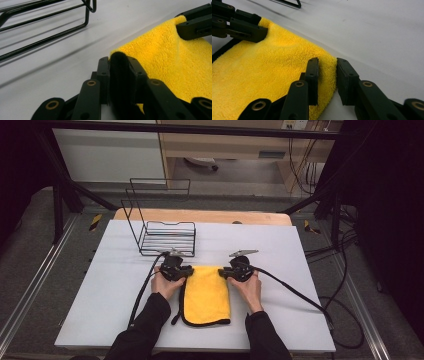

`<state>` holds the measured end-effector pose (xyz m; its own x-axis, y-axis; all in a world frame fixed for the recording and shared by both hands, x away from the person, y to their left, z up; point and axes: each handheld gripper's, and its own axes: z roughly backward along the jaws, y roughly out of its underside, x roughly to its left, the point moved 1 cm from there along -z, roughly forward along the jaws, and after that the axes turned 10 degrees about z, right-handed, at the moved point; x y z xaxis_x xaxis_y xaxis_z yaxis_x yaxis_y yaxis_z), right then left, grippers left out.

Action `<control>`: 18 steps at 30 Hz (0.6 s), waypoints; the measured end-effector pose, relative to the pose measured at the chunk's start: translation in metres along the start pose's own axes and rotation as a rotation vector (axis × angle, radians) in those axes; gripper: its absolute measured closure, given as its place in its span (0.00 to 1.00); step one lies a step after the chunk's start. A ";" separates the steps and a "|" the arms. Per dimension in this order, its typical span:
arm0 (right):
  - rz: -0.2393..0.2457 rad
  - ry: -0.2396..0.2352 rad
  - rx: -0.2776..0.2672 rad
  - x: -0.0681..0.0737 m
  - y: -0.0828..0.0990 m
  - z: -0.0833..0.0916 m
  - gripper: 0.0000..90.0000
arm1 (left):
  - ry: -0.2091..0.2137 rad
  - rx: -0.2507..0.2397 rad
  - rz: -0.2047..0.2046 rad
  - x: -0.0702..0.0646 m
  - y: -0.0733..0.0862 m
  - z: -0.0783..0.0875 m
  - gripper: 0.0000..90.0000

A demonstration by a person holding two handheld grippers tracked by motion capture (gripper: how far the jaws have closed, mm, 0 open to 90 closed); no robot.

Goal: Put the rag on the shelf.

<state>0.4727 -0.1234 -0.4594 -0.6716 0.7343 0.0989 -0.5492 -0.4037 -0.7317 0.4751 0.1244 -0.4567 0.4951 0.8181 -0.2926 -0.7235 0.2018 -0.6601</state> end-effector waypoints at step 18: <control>0.025 -0.013 -0.091 0.008 -0.008 0.028 0.93 | 0.054 -0.081 -0.001 -0.005 -0.005 0.022 0.87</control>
<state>0.4571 -0.1296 -0.4337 -0.6910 0.7175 0.0878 -0.4851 -0.3704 -0.7921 0.4654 0.1313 -0.4368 0.5223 0.7873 -0.3276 -0.6833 0.1566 -0.7132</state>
